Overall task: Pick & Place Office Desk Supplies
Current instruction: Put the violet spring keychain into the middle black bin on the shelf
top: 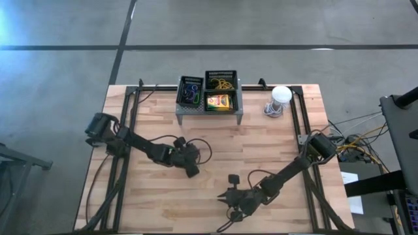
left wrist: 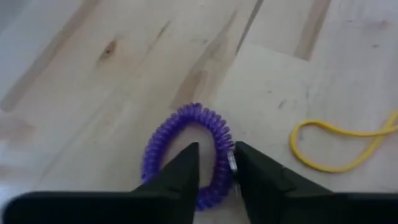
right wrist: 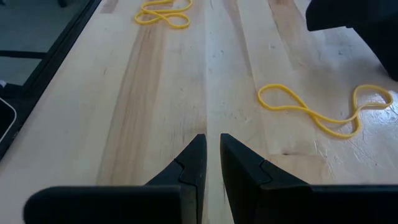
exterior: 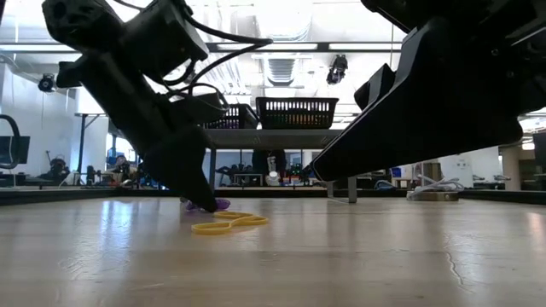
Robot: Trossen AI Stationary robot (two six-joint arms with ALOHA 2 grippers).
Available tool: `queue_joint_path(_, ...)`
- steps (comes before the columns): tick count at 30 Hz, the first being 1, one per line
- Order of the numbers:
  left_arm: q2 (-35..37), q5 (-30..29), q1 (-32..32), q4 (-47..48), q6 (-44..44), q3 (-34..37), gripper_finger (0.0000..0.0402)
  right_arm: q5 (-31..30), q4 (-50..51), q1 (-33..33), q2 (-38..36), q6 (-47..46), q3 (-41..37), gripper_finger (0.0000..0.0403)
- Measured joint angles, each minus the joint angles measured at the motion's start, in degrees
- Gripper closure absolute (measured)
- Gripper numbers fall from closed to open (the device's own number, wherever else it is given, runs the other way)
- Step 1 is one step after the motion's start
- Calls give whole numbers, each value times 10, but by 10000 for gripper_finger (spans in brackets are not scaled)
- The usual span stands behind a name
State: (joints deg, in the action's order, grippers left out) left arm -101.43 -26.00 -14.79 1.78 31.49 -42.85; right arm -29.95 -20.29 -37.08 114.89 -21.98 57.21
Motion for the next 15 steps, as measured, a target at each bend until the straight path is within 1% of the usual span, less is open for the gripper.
queue_joint_path(4,3,21,-8,-5,1,-2,360,0,0,0,0,1,0,360)
queue_joint_path(6,8,48,-18,-5,6,-10,384,0,0,0,0,1,0,360)
queue_joint_path(8,18,73,-32,-3,19,-21,384,0,0,0,0,1,0,360)
queue_joint_path(10,33,91,-46,-2,20,-37,373,0,0,0,0,1,0,360)
queue_joint_path(12,51,91,-57,19,21,-57,363,0,0,0,0,1,0,360)
queue_joint_path(15,83,91,-64,66,37,-91,361,0,0,0,0,1,0,360)
